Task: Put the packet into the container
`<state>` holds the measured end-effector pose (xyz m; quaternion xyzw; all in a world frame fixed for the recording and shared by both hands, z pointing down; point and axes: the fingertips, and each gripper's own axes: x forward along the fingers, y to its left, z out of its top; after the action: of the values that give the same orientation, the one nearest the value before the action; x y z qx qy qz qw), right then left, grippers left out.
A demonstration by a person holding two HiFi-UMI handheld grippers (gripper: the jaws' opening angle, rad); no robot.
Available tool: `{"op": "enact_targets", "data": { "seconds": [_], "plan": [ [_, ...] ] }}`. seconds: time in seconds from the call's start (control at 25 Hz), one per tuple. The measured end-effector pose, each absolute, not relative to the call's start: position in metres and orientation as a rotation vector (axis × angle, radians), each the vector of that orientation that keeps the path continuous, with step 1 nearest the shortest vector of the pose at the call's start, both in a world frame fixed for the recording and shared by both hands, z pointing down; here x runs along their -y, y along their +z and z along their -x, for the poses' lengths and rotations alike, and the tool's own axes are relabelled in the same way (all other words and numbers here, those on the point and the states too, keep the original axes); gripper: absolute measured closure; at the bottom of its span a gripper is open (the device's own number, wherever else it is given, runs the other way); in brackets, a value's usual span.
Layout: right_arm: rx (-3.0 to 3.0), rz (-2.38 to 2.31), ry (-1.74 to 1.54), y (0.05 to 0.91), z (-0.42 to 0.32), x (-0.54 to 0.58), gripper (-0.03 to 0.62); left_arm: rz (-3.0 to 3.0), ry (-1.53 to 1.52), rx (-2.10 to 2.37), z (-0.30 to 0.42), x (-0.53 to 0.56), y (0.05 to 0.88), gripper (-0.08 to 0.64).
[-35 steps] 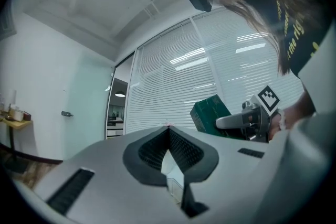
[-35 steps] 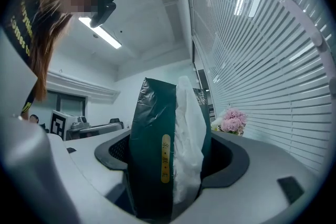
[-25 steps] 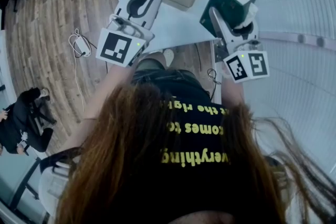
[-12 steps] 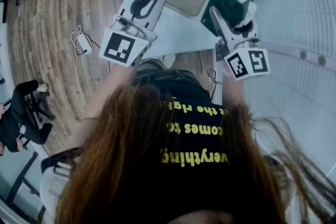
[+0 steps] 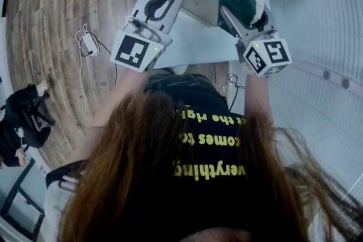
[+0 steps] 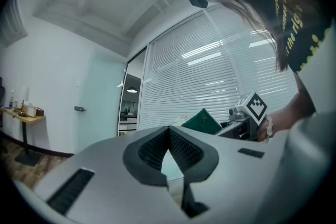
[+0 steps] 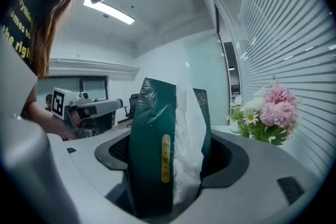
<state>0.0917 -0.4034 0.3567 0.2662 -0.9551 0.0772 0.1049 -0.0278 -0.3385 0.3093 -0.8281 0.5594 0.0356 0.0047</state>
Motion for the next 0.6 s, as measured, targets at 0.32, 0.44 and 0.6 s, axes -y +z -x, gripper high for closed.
{"op": "enact_targets", "data": {
  "seconds": [0.32,0.44,0.6],
  "plan": [
    [2.6,-0.461,0.097,0.419,-0.053,0.417,0.21,2.555,0.102,-1.837,0.047,0.344,0.321,0.558],
    [2.523,-0.337,0.032,0.439,-0.038,0.418,0.21,2.536,0.103,-1.874,0.054,0.342,0.324,0.558],
    [2.428,-0.219,-0.028,0.463,-0.022,0.416,0.212,2.519,0.098,-1.912,0.063,0.335,0.325,0.558]
  ]
}}
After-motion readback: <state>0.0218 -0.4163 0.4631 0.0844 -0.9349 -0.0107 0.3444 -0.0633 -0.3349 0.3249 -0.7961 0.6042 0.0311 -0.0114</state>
